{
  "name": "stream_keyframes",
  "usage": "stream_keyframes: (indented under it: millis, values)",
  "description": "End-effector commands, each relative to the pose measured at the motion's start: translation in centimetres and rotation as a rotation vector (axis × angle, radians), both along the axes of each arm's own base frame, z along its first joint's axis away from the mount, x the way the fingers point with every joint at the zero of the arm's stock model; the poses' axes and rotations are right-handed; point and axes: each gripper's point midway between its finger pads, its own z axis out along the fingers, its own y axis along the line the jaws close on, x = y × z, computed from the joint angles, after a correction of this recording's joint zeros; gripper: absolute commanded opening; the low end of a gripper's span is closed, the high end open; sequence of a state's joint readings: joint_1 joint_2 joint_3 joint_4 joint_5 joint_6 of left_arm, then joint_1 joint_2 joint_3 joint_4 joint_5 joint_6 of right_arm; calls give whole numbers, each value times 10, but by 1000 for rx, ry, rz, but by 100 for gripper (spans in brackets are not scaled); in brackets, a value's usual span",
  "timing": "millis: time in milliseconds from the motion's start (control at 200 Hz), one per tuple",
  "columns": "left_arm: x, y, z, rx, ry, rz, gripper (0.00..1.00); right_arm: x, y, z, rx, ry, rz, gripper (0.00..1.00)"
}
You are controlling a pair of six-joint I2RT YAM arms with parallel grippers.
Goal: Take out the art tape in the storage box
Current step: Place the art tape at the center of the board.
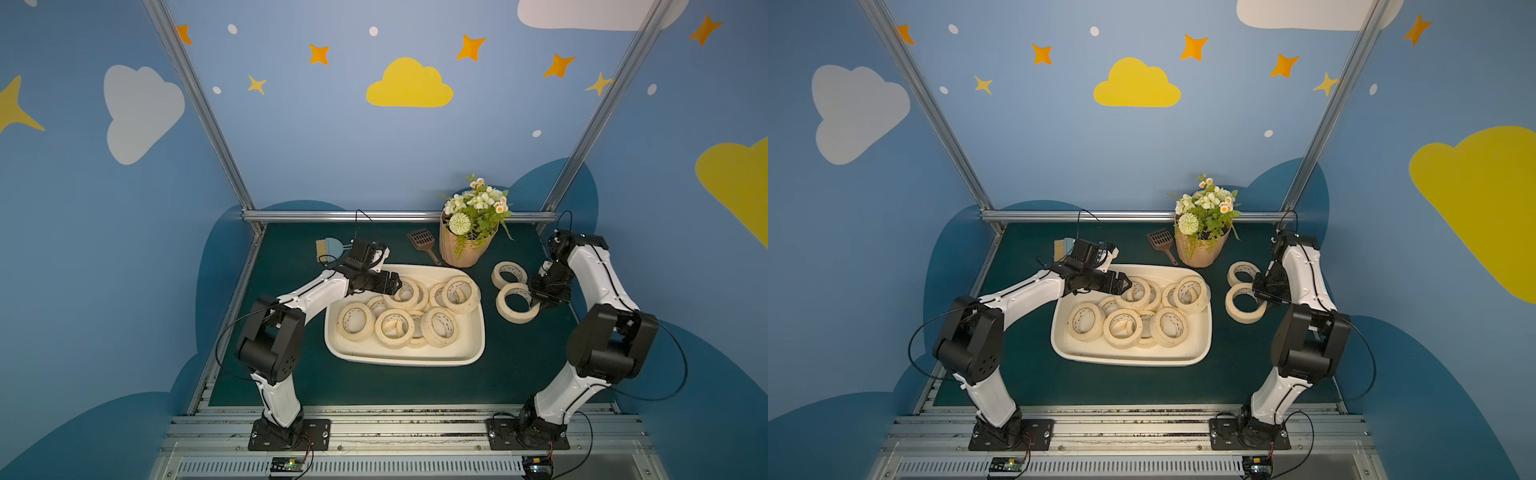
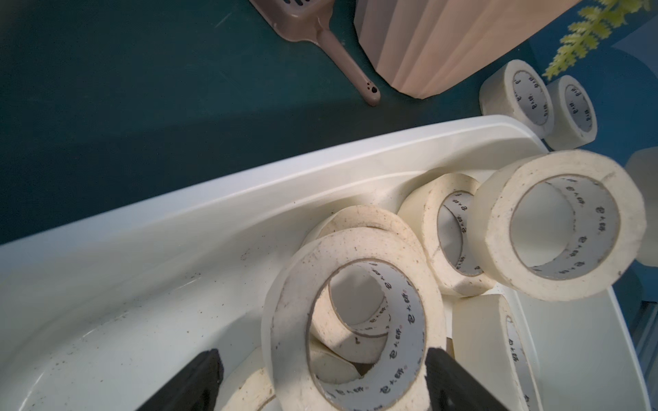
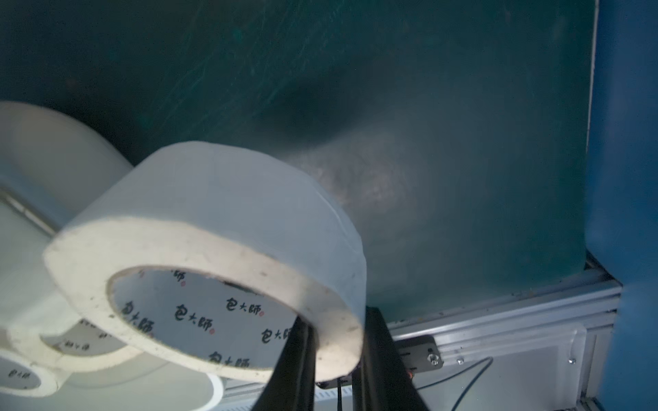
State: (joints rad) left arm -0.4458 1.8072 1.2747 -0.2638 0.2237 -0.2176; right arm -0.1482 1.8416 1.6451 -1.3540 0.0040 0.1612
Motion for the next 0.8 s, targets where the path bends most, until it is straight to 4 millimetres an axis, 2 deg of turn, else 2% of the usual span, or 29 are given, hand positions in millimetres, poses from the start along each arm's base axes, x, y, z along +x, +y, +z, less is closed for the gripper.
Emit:
stream_keyframes:
  millis: [0, 165, 355, 451, 666, 796]
  values:
    - [3, 1, -3, 52, -16, -4, 92, 17, 15, 0, -14, 10, 47, 0]
    - [2, 0, -9, 59, -32, -28, 91, 54, 38, -25, -3, 16, 90, 0]
    - [1, 3, -15, 88, -24, -36, 88, 78, 66, -44, 35, 30, 131, 0]
    - [2, 3, -16, 89, -22, -34, 86, 89, 73, -55, 54, 38, 135, 0]
    - [3, 4, -18, 95, -18, -25, 80, 120, 73, -75, 36, 26, 128, 0]
    - [3, 4, -18, 101, -17, -27, 75, 132, 69, -85, 24, 29, 124, 0]
